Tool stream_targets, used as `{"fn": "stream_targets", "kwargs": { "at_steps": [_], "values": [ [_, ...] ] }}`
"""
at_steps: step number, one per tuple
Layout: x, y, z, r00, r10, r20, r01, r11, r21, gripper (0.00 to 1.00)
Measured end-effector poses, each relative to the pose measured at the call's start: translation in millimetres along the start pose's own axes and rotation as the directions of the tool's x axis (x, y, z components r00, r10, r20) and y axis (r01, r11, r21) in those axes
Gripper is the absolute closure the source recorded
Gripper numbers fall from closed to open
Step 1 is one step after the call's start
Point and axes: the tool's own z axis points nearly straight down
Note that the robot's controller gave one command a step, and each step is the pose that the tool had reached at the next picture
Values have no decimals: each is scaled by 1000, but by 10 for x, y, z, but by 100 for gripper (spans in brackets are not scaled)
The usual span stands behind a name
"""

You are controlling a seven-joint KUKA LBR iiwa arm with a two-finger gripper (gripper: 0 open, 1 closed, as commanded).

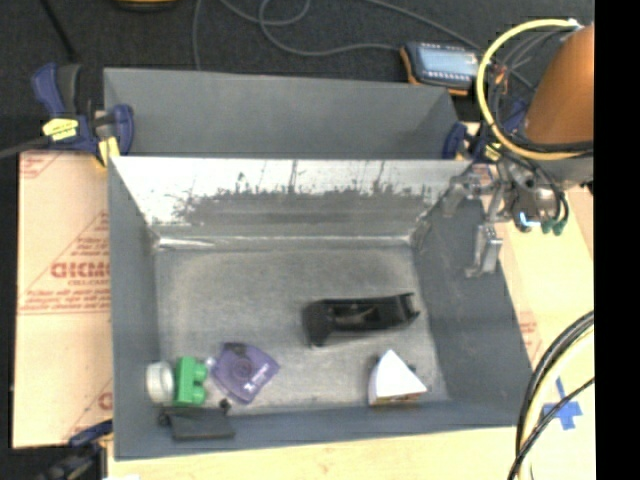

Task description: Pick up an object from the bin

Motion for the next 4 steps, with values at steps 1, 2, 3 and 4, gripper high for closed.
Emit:
{"fn": "stream_targets", "kwargs": {
  "at_steps": [1, 2, 3, 4],
  "values": [
    [-15, 8, -52, 1000, -4, 8, 4, 1000, 2, 0],
    [31, 257, 590, 994, -107, 10, 107, 994, 3, 0],
    [337, 774, 780, 999, -35, 6, 35, 999, -1, 0],
    [249, 875, 911, 972, -233, 8, 233, 973, 1, 0]
  ]
}}
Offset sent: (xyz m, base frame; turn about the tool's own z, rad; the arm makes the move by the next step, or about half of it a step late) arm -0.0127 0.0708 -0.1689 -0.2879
